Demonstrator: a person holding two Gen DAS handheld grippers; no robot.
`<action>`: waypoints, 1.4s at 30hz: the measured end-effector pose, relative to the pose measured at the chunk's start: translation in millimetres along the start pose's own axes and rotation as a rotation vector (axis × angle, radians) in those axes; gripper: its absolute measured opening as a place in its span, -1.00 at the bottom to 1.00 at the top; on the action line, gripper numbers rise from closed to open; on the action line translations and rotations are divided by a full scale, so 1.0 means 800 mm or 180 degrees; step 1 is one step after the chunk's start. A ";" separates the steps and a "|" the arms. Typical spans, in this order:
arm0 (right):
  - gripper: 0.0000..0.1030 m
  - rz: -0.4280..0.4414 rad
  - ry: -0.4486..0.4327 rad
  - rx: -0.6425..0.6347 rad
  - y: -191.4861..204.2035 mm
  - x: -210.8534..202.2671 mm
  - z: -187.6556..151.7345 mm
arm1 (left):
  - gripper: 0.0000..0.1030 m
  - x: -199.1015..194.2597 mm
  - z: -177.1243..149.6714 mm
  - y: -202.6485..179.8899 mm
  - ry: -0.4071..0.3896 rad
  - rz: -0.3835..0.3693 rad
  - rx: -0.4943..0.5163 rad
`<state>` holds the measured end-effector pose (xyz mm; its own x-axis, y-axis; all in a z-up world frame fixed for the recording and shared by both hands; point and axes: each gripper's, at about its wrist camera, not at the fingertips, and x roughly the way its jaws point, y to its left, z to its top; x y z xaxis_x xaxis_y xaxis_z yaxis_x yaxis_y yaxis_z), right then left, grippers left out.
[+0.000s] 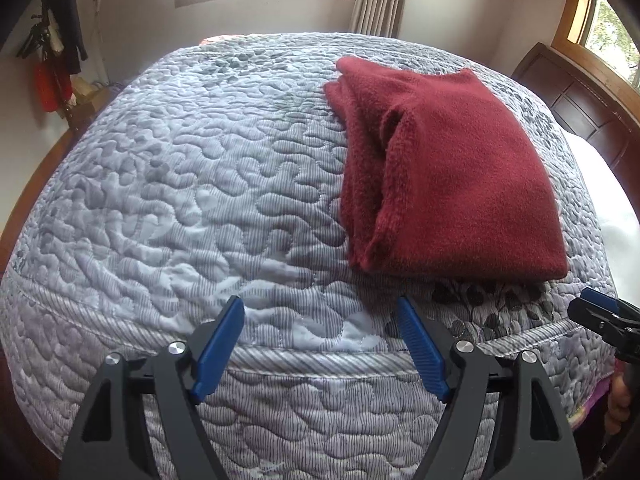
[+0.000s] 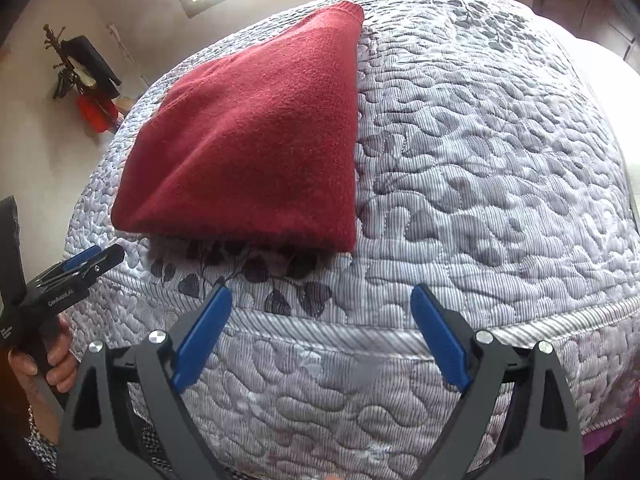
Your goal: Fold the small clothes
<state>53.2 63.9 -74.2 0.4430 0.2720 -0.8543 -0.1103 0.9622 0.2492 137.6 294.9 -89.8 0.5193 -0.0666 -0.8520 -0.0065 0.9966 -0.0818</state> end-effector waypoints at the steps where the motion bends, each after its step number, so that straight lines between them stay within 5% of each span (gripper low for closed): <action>1: 0.78 -0.0010 -0.0004 -0.0001 0.003 -0.003 -0.004 | 0.54 -0.003 -0.003 0.000 -0.0004 0.0031 0.0005; 9: 0.86 -0.0053 -0.0100 -0.0053 0.030 -0.029 -0.021 | 0.73 -0.039 -0.024 -0.010 -0.0123 0.0111 0.0090; 42: 0.91 -0.0268 -0.0411 -0.0196 0.080 -0.105 -0.049 | 0.92 -0.157 -0.054 -0.022 -0.0661 0.0238 0.0260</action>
<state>-26.2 103.2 -4.1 0.5633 0.1897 -0.8042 -0.1204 0.9817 0.1473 35.5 283.8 -3.3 0.6847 0.0104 -0.7288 0.0132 0.9996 0.0266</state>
